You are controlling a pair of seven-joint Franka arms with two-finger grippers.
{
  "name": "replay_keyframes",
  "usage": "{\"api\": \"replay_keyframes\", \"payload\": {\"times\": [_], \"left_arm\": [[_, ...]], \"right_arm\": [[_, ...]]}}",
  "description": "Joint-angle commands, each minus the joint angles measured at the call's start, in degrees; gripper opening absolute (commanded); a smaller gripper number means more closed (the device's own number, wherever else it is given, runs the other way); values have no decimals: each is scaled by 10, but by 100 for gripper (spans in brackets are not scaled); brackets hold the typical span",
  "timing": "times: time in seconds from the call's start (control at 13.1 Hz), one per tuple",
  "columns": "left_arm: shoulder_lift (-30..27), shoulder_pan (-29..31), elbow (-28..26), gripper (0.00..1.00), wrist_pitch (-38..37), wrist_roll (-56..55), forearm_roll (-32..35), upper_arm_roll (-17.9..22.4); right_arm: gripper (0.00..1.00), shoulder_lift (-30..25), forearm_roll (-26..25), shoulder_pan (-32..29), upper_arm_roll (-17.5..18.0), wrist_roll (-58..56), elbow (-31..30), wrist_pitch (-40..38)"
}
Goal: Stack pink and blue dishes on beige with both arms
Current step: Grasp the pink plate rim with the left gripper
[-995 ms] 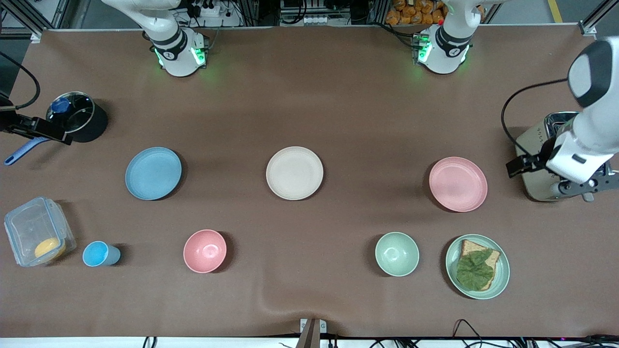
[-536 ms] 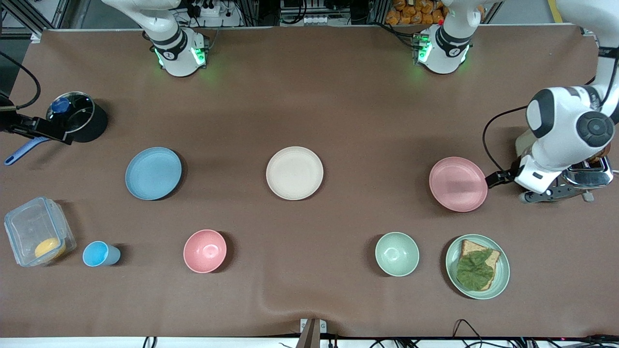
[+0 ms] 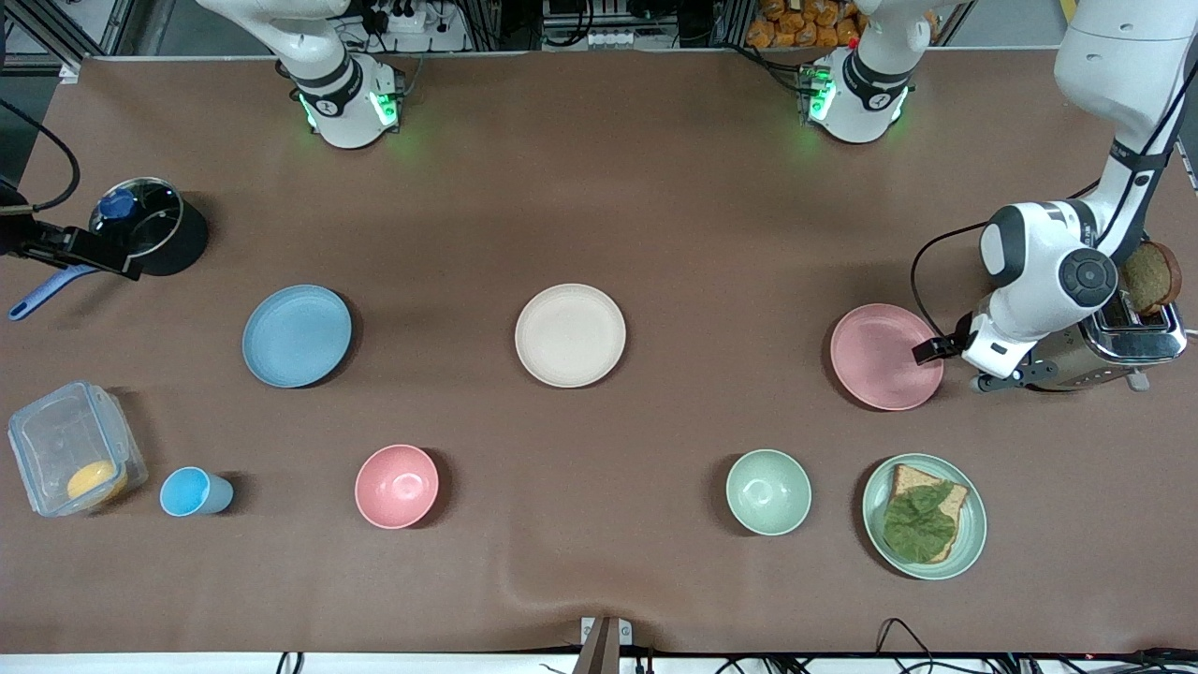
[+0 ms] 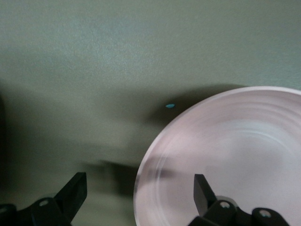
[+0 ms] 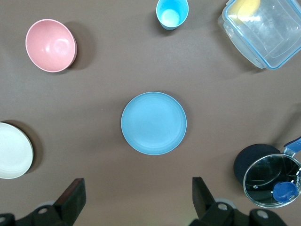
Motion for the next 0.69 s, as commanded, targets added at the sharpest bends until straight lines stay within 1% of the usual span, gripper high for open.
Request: {"api": "replay_keyframes", "payload": {"times": [0.0, 0.23, 0.31, 0.38, 0.46, 0.61], "left_arm": [[-4, 8, -2, 84, 5, 6, 11, -6], [1, 8, -2, 46, 5, 0, 11, -6], [3, 8, -2, 40, 5, -3, 11, -6], [4, 8, -1, 39, 5, -3, 11, -6], [4, 8, -1, 34, 4, -3, 11, -7], [3, 9, 0, 13, 3, -9, -2, -8]], "right_arm": [[100, -1, -4, -9, 6, -5, 2, -6], [100, -1, -4, -9, 7, -5, 2, -6], [100, -1, -4, -7, 7, -5, 2, -6], [100, -1, -4, -7, 6, -5, 2, -6], [100, -1, -4, -9, 6, -5, 2, -6], [100, -1, -4, -9, 6, -5, 2, -6]]}}
